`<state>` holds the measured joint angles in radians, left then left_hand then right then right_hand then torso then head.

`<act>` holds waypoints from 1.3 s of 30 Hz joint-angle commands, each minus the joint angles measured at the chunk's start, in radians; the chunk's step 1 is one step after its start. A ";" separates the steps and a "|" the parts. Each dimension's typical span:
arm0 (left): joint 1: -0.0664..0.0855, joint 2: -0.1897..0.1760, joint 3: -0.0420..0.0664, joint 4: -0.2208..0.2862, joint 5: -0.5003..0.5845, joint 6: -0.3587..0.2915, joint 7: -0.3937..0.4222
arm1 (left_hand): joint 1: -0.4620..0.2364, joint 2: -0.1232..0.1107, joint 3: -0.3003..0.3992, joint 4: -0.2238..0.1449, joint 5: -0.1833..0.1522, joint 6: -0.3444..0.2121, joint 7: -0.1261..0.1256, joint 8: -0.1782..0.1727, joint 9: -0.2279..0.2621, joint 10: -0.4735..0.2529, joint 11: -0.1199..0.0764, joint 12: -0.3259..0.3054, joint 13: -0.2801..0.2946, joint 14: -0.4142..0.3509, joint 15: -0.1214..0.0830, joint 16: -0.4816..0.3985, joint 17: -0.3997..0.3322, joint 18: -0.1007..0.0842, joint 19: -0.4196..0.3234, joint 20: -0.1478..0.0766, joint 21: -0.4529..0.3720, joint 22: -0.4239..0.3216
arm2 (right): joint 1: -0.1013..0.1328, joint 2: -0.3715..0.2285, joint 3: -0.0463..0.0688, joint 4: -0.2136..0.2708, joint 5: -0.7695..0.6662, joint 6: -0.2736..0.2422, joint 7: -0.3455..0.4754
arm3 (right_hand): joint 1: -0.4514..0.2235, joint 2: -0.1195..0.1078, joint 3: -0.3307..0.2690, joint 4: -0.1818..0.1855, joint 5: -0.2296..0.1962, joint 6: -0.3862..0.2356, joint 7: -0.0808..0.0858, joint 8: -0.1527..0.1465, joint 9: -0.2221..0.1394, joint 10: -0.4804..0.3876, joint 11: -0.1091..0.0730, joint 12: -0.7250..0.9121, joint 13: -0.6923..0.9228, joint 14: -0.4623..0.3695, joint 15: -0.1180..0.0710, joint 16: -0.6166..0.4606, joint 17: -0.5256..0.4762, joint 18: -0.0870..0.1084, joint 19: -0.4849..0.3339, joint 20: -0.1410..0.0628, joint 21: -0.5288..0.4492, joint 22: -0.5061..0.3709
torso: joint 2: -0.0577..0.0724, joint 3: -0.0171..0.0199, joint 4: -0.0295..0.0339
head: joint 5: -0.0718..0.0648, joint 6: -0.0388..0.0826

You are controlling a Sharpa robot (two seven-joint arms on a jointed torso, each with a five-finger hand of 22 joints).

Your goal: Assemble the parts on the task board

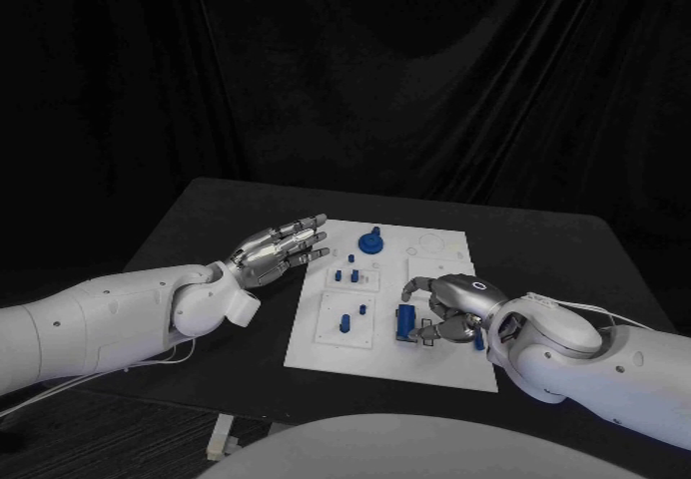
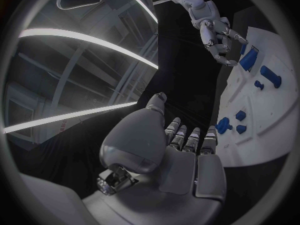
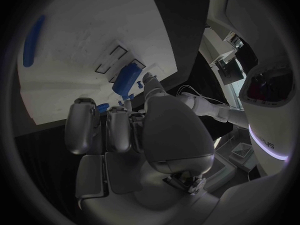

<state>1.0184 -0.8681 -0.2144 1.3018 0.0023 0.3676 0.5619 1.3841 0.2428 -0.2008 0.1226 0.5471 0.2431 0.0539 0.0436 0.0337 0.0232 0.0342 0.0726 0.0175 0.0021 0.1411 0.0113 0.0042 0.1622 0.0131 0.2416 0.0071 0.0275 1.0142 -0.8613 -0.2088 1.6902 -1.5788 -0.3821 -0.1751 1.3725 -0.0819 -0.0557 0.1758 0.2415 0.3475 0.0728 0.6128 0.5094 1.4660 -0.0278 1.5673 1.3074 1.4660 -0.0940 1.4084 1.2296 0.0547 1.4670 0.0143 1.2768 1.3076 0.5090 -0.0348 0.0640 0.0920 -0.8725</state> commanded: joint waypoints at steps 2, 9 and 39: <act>-0.001 0.002 0.001 0.001 0.007 0.015 0.006 | -0.004 0.007 -0.001 -0.005 0.007 0.002 0.005 0.004 0.001 -0.004 -0.002 0.005 0.000 0.002 0.008 0.005 0.001 0.010 0.001 0.005 0.004 0.001 | -0.009 0.009 0.001 -0.012 -0.123 -0.063 -0.017 | 0.003 -0.024 0.003 0.029 -0.013 -0.022 0.002 0.036 -0.003 0.105 0.003 0.004 0.263 0.044 0.004 -0.009 -0.005 0.009 0.014 0.003 -0.008 0.177 | 0.000 0.0001 -0.0005 | 0.001 0.000; -0.001 0.001 0.001 0.001 0.007 0.017 0.005 | -0.004 0.008 0.000 -0.006 0.008 0.004 0.006 0.004 0.001 -0.004 -0.002 0.006 0.000 0.002 0.009 0.005 0.001 0.010 0.002 0.005 0.004 0.001 | -0.019 0.025 0.001 -0.030 -0.161 -0.063 -0.058 | 0.029 -0.063 0.008 0.113 -0.022 -0.071 0.006 0.121 -0.015 0.105 0.007 0.004 0.263 0.042 0.007 -0.017 -0.016 0.013 0.010 0.006 -0.029 0.172 | 0.000 -0.0002 0.0002 | -0.001 0.000; -0.002 0.003 0.001 -0.005 0.007 0.026 -0.003 | -0.005 0.010 0.002 -0.008 0.008 0.011 0.012 0.006 0.002 -0.004 0.001 0.007 0.000 0.002 0.014 0.006 0.001 0.010 0.005 0.010 0.007 0.006 | -0.050 0.047 0.001 -0.054 -0.177 -0.036 -0.118 | -0.030 -0.018 0.023 0.103 0.258 -0.095 0.006 0.396 -0.045 0.105 0.008 0.004 0.263 0.041 0.009 -0.031 -0.025 0.023 -0.002 0.009 -0.096 0.158 | -0.001 -0.0001 0.0005 | 0.001 0.000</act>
<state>1.0179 -0.8673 -0.2144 1.2961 0.0023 0.3777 0.5519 1.3801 0.2469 -0.1981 0.1198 0.5510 0.2502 0.0610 0.0435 0.0352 0.0232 0.0342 0.0725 0.0175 0.0032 0.1474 0.0113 0.0042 0.1622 0.0168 0.2452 0.0071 0.0319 0.9668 -0.8152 -0.2086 1.6385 -1.7439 -0.4146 -0.2707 1.3353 -0.1216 -0.0376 0.2804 0.4544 0.2453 0.0800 0.9983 0.4680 1.4677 -0.0147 1.5672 1.3080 1.4658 -0.0863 1.3791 1.2044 0.0705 1.4614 0.0270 1.1845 1.3074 0.5084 -0.0349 0.0646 0.0928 -0.8725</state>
